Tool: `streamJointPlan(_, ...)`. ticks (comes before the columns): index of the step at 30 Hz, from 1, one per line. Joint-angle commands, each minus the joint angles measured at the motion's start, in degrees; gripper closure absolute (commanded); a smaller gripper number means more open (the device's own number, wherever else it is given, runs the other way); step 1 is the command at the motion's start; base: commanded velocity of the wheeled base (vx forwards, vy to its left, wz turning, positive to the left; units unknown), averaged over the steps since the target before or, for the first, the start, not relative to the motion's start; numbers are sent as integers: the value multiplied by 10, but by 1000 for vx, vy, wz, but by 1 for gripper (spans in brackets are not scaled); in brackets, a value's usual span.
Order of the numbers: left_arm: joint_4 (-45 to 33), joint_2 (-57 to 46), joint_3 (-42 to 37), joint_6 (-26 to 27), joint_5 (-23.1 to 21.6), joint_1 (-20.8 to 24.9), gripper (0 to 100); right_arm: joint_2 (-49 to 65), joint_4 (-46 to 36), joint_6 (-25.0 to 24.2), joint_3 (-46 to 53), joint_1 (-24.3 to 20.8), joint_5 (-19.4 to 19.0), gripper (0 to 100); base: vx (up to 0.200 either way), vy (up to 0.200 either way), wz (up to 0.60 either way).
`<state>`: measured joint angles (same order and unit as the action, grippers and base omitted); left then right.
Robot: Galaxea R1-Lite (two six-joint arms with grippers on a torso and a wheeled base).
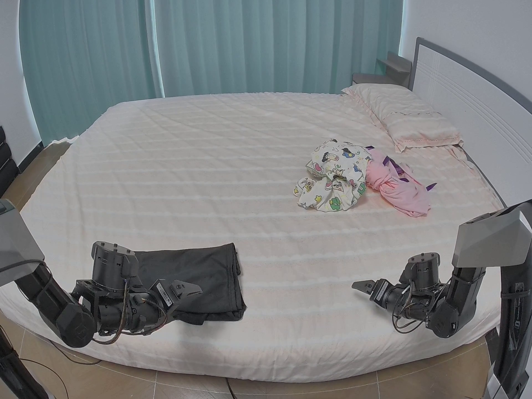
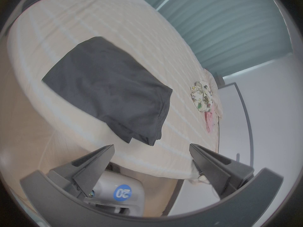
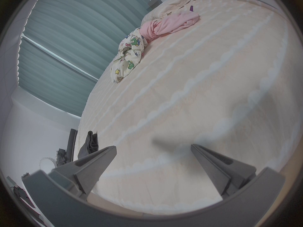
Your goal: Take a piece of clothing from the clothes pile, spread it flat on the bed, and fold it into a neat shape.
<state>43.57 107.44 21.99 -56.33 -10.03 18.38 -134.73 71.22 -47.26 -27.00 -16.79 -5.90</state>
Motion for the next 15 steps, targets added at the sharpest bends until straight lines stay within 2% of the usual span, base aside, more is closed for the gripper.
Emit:
streamJointPlan(1,9,2,-2,-40,-1,-19,0,-16,1,0,-2,-4,-1,0,0,0,0)
streamJointPlan(10,11,2,-5,-40,-5,-24,0,-19,23,-1,1,-6,-1,0,0,0,0)
streamJointPlan(15,11,3,2,-40,-43,-71,0,-19,30,-1,3,-6,-1,0,0,200,0)
